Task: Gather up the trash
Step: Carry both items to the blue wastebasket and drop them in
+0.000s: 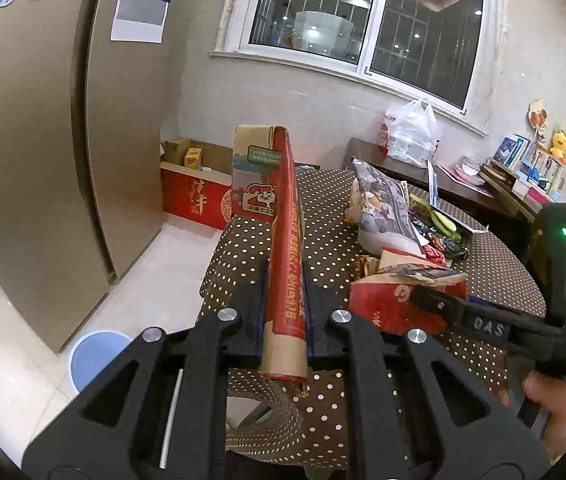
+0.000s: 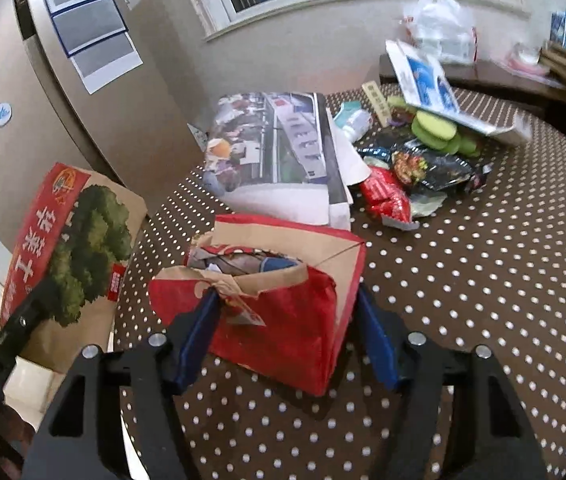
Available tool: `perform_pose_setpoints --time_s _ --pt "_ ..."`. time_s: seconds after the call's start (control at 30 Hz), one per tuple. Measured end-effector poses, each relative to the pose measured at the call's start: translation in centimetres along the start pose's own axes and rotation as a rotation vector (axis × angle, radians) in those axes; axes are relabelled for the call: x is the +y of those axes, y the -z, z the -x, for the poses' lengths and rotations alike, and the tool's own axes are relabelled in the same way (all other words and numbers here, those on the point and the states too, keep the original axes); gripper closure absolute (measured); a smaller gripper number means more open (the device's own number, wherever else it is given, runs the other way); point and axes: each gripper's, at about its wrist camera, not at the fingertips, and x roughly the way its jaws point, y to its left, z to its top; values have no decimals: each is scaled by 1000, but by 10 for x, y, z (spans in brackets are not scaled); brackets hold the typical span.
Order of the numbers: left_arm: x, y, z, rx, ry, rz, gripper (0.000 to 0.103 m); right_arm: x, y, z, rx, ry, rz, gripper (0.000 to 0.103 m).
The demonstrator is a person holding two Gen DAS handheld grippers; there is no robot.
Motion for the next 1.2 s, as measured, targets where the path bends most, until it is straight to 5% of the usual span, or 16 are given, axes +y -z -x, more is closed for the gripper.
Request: perform_pose_setpoints --time_s 0.27,0.5,1.03,1.2 --pt "22 0 16 -14 11 42 89 43 17 40 -126 23 80 38" --pt "84 3 36 -43 -106 94 89 126 18 29 -146 -46 205 38" --pt "282 40 15 93 -472 296 89 315 57 -115 12 -225 388 37" --pt "323 48 -1 141 -544 353 89 353 60 -174 64 -232 410 25"
